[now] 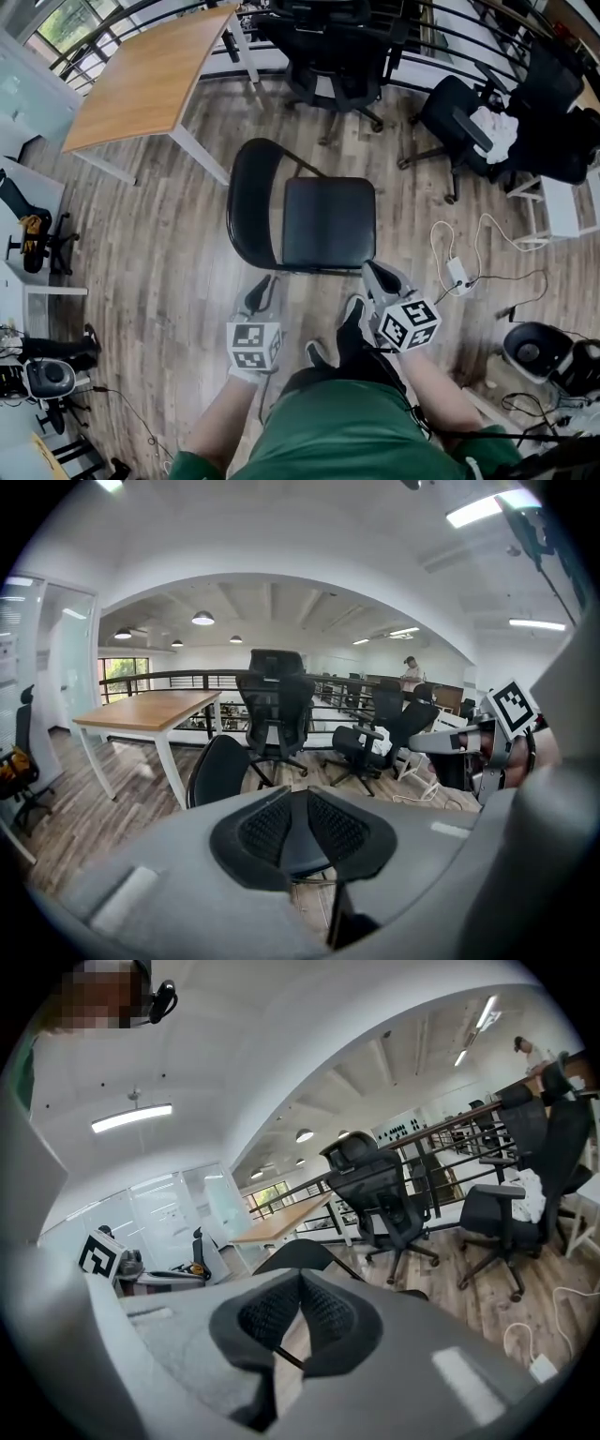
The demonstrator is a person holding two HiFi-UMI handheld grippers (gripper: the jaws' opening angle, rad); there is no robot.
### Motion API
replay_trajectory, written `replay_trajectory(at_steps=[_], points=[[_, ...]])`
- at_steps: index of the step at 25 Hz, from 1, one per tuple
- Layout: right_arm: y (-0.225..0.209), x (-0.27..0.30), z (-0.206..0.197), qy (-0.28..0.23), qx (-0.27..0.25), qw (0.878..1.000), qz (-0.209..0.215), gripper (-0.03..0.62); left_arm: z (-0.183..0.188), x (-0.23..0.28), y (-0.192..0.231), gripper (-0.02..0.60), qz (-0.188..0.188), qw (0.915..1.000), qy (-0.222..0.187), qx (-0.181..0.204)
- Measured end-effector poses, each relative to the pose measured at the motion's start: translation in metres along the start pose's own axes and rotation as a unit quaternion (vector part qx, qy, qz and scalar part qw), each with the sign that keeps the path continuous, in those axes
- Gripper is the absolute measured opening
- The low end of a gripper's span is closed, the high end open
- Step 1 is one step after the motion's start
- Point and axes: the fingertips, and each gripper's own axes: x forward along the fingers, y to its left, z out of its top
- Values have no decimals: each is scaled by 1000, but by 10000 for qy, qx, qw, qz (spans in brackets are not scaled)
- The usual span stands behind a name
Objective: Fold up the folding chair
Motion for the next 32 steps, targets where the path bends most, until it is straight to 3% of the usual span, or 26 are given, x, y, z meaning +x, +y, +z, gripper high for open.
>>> replay_trajectory(at_steps=[5, 8, 12, 19, 23, 28, 32], points=[[-37, 29, 3, 282, 3, 9975, 647, 3, 6, 42, 12, 60, 242, 9995, 167, -88], [-65, 48, -3, 453, 18, 9963, 730, 3, 10, 58, 33, 60, 509, 9982, 293, -111], [-104, 64, -16, 571, 251, 9961, 619, 3, 13, 70, 59, 60, 843, 9953, 478, -37], [-151, 102, -62, 1035, 63, 9942, 276, 3, -9, 92, 114, 88, 1308, 9880, 814, -100], [-173, 117, -94, 1264, -13, 9920, 3, 3, -21, 100, 148, 176, 1496, 9848, 843, -259], [-208, 129, -139, 1392, 487, 9883, -393, 3, -28, 120, 184, 244, 1502, 9832, 991, -319], [-249, 132, -170, 1445, 949, 9833, -565, 3, -46, 143, 188, 278, 1337, 9831, 1203, -353]])
